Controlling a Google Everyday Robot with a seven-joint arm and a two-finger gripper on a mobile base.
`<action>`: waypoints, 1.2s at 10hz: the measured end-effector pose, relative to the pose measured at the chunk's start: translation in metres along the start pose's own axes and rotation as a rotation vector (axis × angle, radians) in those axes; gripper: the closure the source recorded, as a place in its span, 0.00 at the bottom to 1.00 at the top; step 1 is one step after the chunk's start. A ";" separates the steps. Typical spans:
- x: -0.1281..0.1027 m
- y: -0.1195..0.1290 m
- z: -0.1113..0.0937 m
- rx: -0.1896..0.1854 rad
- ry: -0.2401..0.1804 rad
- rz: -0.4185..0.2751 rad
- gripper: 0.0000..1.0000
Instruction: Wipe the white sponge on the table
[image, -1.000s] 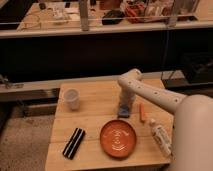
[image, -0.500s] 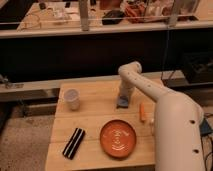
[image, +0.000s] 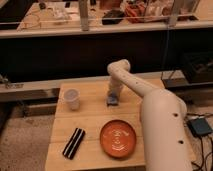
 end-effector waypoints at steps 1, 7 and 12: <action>-0.007 -0.012 0.003 0.000 -0.006 -0.031 0.62; -0.078 -0.008 0.001 -0.021 -0.032 -0.155 0.62; -0.101 0.023 -0.008 -0.006 -0.021 -0.127 0.50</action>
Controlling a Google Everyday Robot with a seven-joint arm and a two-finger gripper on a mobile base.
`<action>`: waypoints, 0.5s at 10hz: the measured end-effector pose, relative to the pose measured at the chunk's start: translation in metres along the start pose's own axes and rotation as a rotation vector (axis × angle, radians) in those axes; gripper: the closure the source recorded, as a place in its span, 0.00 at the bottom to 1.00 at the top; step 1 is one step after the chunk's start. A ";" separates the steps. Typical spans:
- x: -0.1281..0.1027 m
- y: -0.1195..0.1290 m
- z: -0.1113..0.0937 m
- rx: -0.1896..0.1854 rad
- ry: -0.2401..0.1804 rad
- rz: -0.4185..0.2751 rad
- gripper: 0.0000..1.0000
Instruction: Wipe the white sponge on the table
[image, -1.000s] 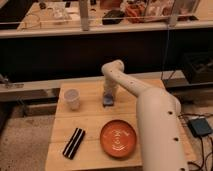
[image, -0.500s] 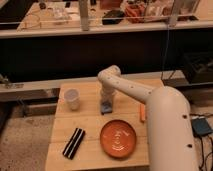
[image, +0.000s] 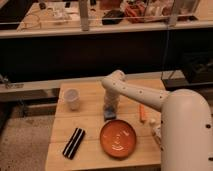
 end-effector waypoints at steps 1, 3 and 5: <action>0.000 0.006 -0.001 0.010 0.006 0.011 0.50; 0.000 0.006 -0.002 0.026 0.014 0.017 0.50; 0.000 0.008 -0.002 0.029 0.017 0.023 0.50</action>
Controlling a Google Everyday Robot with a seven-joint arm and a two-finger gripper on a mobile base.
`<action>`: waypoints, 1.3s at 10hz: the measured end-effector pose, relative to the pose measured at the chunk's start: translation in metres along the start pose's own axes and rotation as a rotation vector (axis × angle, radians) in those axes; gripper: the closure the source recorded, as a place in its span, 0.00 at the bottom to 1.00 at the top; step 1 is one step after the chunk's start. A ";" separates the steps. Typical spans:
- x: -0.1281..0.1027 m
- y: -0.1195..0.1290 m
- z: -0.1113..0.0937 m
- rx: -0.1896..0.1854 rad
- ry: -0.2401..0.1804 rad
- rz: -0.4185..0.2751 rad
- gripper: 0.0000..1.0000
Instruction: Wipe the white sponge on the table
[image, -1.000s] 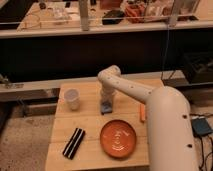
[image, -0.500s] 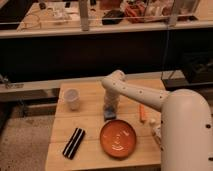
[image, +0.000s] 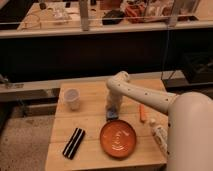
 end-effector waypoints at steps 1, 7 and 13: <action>0.000 -0.001 0.000 0.000 0.000 -0.002 0.50; 0.000 -0.003 0.000 0.000 -0.001 -0.005 0.50; 0.000 -0.003 0.000 0.000 -0.001 -0.005 0.50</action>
